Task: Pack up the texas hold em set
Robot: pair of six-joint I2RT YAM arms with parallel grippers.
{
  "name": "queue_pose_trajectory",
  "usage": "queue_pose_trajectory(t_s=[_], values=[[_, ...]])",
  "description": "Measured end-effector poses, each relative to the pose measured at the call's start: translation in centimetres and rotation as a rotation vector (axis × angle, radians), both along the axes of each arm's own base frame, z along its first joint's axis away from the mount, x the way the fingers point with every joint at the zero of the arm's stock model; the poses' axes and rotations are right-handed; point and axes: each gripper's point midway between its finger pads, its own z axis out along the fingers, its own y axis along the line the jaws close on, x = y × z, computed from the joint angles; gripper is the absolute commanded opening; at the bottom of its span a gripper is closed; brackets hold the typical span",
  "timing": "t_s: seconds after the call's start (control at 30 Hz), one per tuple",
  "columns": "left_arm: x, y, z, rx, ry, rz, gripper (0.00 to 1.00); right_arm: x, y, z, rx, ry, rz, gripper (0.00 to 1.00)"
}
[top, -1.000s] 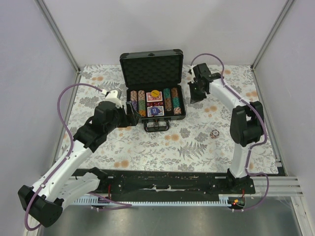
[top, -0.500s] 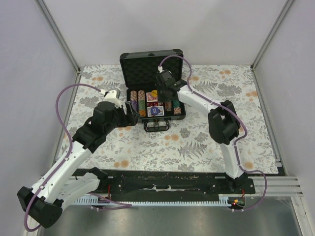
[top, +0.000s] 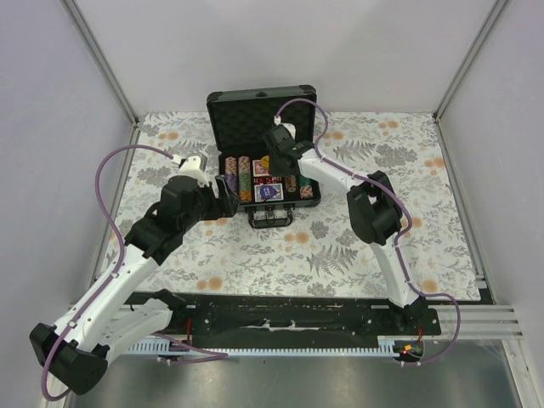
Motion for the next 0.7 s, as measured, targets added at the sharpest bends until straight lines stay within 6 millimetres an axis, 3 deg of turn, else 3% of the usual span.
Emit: queue_pose_trajectory(t_s=[0.47,0.7], values=[[-0.1,0.1,0.2,-0.002,-0.006,0.001,0.84,0.3,1.1,-0.4,0.031,0.003,-0.005,0.45],[-0.1,0.1,0.4,-0.006,-0.012,0.001,0.84,0.1,1.1,-0.3,0.032,0.009,0.000,0.53]])
